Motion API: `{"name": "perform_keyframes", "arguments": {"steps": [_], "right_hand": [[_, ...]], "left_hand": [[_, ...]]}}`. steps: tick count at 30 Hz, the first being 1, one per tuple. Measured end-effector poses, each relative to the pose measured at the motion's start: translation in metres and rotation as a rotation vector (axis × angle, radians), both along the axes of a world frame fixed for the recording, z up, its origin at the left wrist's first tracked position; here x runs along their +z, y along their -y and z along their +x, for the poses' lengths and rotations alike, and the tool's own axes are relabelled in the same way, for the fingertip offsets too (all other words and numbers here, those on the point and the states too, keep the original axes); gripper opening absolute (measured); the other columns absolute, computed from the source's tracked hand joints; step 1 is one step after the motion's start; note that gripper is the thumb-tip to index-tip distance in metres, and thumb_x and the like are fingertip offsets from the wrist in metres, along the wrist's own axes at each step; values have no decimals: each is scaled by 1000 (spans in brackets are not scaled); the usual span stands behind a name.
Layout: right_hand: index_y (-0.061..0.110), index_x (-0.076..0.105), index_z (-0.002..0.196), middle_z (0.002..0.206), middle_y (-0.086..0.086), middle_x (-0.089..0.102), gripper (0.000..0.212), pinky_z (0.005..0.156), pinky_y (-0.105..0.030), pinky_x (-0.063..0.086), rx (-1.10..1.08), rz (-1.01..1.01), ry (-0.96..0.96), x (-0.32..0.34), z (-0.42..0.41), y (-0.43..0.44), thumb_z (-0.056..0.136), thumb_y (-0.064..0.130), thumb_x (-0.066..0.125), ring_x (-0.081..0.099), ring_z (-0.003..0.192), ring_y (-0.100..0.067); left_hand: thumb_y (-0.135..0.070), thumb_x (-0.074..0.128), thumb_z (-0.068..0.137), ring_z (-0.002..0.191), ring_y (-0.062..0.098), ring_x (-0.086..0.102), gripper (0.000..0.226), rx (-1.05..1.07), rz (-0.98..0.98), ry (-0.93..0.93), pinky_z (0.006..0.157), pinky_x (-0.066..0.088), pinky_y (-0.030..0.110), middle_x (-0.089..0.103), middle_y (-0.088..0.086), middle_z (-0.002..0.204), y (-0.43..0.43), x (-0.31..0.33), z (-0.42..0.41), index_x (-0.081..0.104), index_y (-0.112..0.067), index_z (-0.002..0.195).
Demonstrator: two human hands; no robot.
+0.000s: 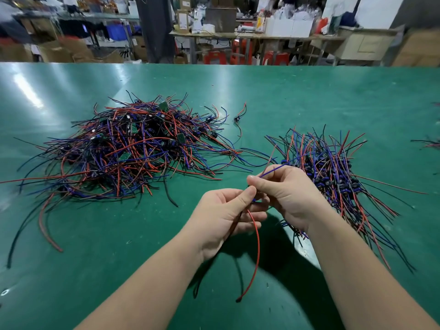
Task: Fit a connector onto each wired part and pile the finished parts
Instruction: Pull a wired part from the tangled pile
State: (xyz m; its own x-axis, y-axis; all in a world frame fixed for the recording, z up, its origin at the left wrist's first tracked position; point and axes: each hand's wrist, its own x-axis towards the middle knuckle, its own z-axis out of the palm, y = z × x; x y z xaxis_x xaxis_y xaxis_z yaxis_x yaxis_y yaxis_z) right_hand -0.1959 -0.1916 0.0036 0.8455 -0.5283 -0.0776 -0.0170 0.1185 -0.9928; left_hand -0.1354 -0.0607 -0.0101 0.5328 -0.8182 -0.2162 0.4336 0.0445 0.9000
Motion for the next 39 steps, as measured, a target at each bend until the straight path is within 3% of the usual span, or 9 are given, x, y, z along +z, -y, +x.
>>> {"name": "perform_keyframes", "arguments": {"steps": [5, 11, 20, 24, 27, 32, 35, 37, 39], "right_hand": [[9, 51, 66, 56, -3, 54, 33, 45, -18, 40, -61, 26, 7, -5, 4, -4, 51, 24, 78, 47, 48, -11], [15, 45, 65, 59, -4, 67, 26, 41, -16, 41, -97, 205, 86, 6, -2, 8, 60, 19, 70, 55, 44, -9], [16, 52, 67, 59, -1, 68, 22, 43, -15, 45, -464, 274, 248, 16, -17, 42, 81, 10, 68, 63, 49, -11], [14, 56, 69, 58, -1, 68, 20, 45, -15, 45, -515, 300, 261, 16, -20, 45, 81, 8, 71, 63, 51, -9], [11, 55, 76, 55, 1, 64, 16, 39, -12, 40, -488, 297, 207, 18, -20, 44, 84, 13, 70, 63, 49, -7], [8, 53, 74, 59, -3, 56, 21, 34, -10, 37, -432, 394, 118, 20, -20, 45, 90, 17, 62, 60, 44, -6], [8, 55, 77, 62, -5, 65, 31, 38, -12, 45, -370, 405, 129, 19, -19, 44, 96, 32, 52, 66, 52, -10], [9, 60, 85, 71, -3, 71, 39, 42, -17, 49, -316, 388, 130, 18, -19, 46, 100, 41, 42, 70, 59, -17], [11, 62, 91, 79, -4, 71, 28, 43, -20, 50, -289, 288, 90, 16, -18, 42, 99, 33, 46, 69, 58, -20]], "left_hand": [[-15, 67, 86, 61, 19, 67, 22, 68, 79, 142, 54, 55, 26, 71, 13, 82, 5, -6, -2, 61, 2, 99], [-16, 67, 86, 52, 15, 64, 11, -43, 79, 193, 58, 58, 27, 71, 7, 70, 2, -1, -1, 62, -10, 78], [-16, 75, 80, 60, 14, 59, 13, -171, 153, 316, 62, 55, 26, 63, 4, 65, -2, -2, -6, 70, -10, 70], [-24, 78, 78, 48, 5, 50, 14, -188, 215, 423, 51, 43, 14, 58, -3, 56, -6, 0, -4, 72, -18, 66], [-24, 76, 81, 47, 4, 48, 13, -197, 208, 468, 50, 42, 14, 55, -7, 55, -8, 1, -1, 70, -18, 71], [-19, 68, 88, 51, 1, 49, 12, -319, 187, 471, 52, 44, 14, 53, -8, 61, -7, -3, -8, 70, -13, 98], [-19, 66, 89, 58, 2, 54, 6, -325, 102, 448, 54, 45, 14, 64, -10, 68, -9, 1, -6, 71, -19, 93], [-17, 67, 85, 69, 8, 63, 8, -273, -44, 328, 63, 53, 24, 71, -4, 78, -11, 6, -1, 72, -23, 88], [-13, 75, 75, 78, 12, 69, 14, -192, -195, 154, 66, 57, 28, 74, 2, 84, -11, 10, 4, 73, -26, 81]]}}
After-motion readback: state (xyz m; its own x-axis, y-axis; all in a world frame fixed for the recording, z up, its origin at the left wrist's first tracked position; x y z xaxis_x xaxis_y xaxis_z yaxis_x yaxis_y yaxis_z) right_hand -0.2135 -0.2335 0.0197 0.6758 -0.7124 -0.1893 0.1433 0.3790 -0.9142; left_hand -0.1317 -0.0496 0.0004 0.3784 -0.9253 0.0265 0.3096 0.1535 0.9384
